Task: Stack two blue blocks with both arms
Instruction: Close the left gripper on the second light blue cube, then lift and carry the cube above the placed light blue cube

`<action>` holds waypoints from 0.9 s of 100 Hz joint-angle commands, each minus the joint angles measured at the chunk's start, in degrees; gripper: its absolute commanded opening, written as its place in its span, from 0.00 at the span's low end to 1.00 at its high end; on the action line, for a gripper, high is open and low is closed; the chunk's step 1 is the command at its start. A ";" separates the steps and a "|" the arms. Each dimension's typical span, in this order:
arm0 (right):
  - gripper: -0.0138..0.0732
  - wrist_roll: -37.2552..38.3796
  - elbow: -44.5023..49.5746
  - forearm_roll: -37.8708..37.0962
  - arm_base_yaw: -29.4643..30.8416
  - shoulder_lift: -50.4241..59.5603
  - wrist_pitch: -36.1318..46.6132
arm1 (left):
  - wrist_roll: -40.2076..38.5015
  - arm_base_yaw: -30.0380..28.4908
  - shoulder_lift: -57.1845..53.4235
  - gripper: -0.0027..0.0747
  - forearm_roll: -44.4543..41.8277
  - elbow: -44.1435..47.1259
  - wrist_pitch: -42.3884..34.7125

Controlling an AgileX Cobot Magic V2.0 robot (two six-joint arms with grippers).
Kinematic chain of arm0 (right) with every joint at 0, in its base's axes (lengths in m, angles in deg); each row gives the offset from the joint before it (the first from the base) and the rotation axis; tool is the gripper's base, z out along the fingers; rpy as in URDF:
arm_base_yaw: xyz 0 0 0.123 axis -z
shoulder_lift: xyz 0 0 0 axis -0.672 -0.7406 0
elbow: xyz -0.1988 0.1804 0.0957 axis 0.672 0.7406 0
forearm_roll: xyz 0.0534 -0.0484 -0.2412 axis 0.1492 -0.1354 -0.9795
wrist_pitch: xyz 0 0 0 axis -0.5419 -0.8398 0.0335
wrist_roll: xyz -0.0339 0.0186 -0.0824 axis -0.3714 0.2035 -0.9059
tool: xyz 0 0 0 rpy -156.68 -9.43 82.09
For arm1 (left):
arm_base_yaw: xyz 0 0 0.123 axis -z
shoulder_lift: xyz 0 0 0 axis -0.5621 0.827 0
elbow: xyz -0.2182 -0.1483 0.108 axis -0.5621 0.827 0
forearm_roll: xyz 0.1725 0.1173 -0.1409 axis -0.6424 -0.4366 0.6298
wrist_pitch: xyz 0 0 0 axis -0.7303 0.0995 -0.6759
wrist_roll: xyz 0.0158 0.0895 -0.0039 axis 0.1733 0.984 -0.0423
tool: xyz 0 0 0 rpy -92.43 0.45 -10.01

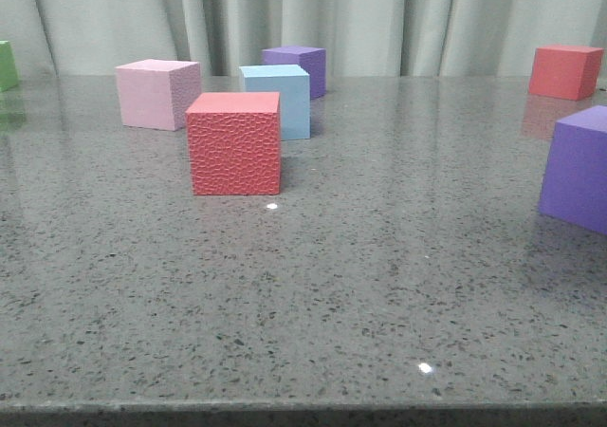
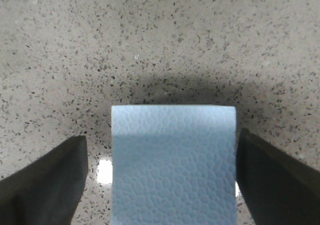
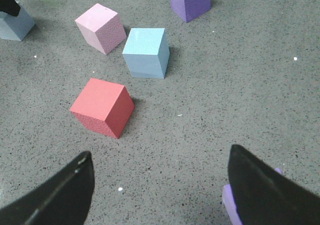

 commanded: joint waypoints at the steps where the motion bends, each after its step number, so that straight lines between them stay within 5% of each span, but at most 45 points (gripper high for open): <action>1: 0.80 -0.52 -1.36 -0.66 0.19 0.72 4.09 | 0.06 -0.11 -2.60 0.78 0.35 -1.89 -1.33; 24: 0.80 -0.52 -1.36 -0.70 0.19 0.72 4.21 | 0.14 -0.11 -2.48 0.71 0.35 -1.89 -1.60; 57: 0.80 -0.52 -1.36 -0.70 0.19 0.72 4.21 | 0.14 -0.11 -2.48 0.38 0.54 -1.89 -0.81; 90: 0.80 -0.52 -1.36 -0.70 0.19 0.72 4.30 | -2.43 0.85 -2.60 0.36 3.67 -10.01 6.17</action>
